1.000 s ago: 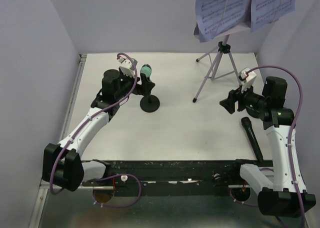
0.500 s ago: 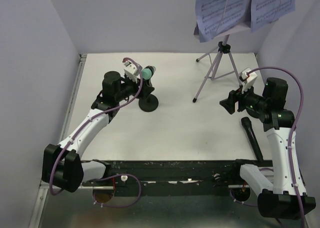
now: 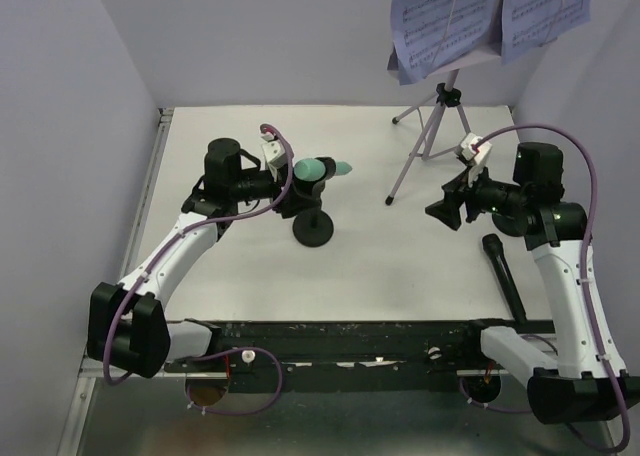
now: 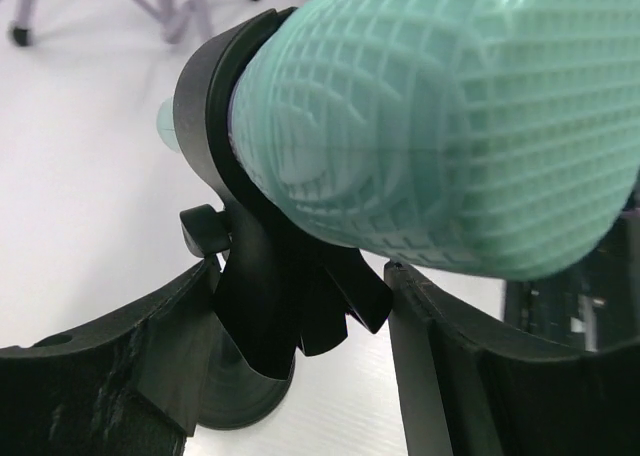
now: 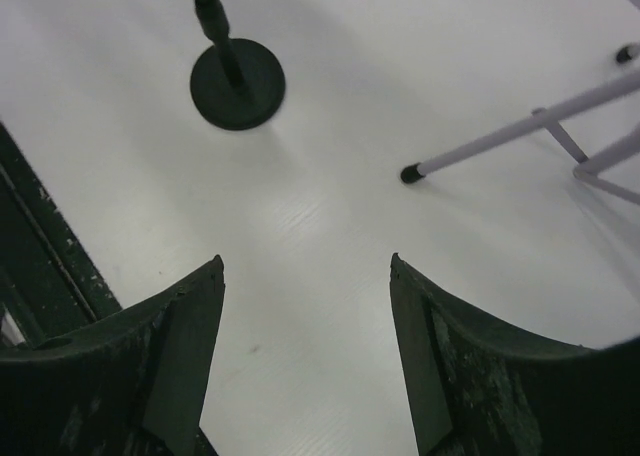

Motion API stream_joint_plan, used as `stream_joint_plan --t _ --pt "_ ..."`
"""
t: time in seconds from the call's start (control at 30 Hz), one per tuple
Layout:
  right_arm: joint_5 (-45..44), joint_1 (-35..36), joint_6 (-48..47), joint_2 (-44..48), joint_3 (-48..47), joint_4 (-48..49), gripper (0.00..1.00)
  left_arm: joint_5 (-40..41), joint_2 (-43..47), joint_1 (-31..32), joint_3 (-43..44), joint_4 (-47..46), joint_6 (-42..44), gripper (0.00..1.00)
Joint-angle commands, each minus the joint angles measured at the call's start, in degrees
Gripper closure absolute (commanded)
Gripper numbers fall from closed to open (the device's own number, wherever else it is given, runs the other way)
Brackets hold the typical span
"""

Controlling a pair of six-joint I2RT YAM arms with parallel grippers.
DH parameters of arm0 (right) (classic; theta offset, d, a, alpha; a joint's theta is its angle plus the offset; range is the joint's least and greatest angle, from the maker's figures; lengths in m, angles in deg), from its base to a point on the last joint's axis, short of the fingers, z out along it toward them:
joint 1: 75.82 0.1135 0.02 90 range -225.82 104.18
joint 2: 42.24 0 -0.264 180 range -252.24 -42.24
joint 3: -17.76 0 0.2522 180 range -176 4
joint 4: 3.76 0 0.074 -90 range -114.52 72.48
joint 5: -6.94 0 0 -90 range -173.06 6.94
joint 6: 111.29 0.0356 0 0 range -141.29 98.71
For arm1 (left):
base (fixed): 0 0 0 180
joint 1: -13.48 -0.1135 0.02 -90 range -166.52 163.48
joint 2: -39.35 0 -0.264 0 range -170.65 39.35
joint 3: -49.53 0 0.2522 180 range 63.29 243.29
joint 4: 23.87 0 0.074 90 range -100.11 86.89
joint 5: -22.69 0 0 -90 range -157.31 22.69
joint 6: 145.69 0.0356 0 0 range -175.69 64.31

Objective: Pack up the instrument practice props

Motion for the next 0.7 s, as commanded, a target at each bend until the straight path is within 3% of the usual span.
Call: stream_joint_plan --t 0.0,0.23,0.4,0.57,0.67 --pt "4.5 6.4 -10.1 -2.9 -5.4 -8.2 0.26 -17.1 -2.2 0.1 3.5 -4.2 -6.5 0.5" --pt "2.5 17.2 -18.3 -9.9 -9.5 -10.1 0.26 -21.0 -2.9 0.7 2.9 -7.8 -8.7 0.5" --pt "4.8 19.0 -10.7 -15.7 -8.6 2.1 0.24 -25.5 -2.0 0.7 2.5 -5.6 -6.8 0.5" --pt "6.1 26.1 -16.9 -21.4 -12.6 0.9 0.23 -26.3 -1.6 1.1 3.6 5.6 4.7 0.49" --pt "5.6 29.7 -17.4 -24.6 -12.7 2.9 0.22 -26.1 -1.4 1.1 2.7 6.2 6.5 0.49"
